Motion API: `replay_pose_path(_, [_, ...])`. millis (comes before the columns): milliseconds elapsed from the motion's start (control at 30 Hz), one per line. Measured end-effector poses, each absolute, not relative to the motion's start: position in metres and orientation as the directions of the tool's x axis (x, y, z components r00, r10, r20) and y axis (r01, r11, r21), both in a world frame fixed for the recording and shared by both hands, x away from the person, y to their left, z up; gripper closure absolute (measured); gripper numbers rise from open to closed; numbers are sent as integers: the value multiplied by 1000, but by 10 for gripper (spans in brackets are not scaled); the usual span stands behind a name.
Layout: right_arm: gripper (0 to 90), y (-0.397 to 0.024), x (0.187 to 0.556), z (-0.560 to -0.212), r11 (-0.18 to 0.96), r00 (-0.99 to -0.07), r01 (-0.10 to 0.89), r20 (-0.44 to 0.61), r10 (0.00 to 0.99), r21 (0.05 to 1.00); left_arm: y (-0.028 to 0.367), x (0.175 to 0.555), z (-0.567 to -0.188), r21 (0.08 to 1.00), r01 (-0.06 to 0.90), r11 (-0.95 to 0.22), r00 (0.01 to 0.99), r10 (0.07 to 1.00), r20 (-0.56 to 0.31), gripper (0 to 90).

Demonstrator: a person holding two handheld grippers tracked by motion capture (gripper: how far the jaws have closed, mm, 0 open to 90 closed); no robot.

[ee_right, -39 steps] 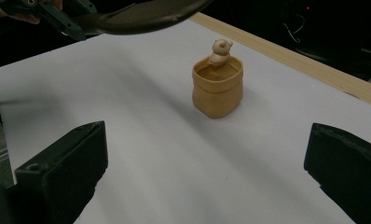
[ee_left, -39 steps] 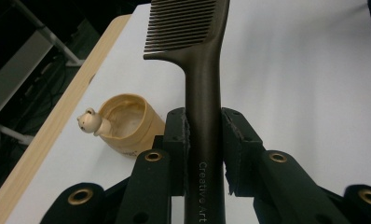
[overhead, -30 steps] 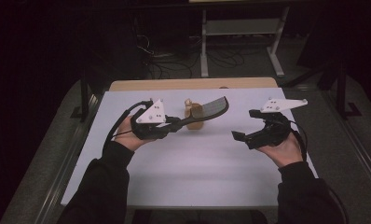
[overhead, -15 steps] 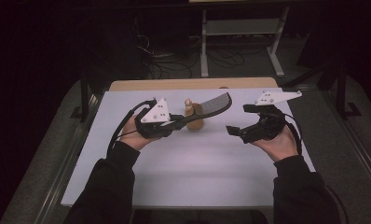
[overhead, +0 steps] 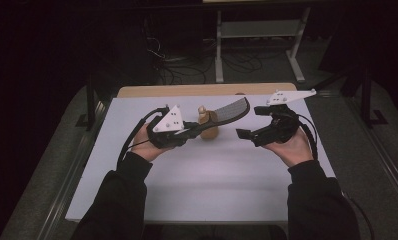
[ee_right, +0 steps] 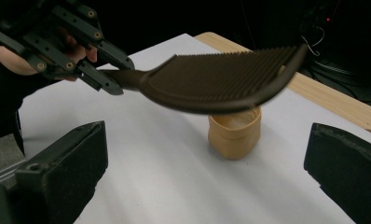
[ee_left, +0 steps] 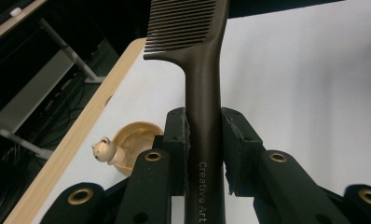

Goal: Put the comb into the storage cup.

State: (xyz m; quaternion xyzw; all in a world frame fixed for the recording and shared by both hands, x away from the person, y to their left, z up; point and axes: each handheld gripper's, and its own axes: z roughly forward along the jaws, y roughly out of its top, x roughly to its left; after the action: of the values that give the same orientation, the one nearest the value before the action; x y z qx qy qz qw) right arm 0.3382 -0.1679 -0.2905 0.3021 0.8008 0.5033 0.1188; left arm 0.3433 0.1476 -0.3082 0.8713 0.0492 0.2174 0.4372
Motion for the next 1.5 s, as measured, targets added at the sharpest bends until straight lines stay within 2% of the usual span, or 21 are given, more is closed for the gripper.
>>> replay_pose_path(467, [10, -154, 345, -286, 319, -803, 360, 118, 584, 877, 143, 344, -313, 784, -101, -612, 901, 278, 334, 732])
replay_pose_path(867, [129, -157, 350, -286, 277, -811, 391, 187, 554, 877, 142, 348, -325, 768, -80, -636, 896, 291, 334, 732])
replay_pose_path(1100, [161, -155, 352, -286, 269, -804, 401, 196, 562, 876, 139, 350, -330, 757, -71, -649, 894, 296, 338, 732])
replay_pose_path(1233, [225, -155, 353, -284, 248, -793, 416, 216, 570, 875, 137, 350, -331, 758, -68, -648, 891, 303, 339, 732])
replay_pose_path(1467, [383, -152, 357, -283, 223, -769, 453, 251, 588, 863, 133, 348, -333, 751, -76, -656, 889, 297, 349, 732])
replay_pose_path(1500, [429, -152, 358, -282, 215, -762, 461, 261, 592, 861, 133, 348, -333, 751, -75, -656, 889, 297, 348, 732])
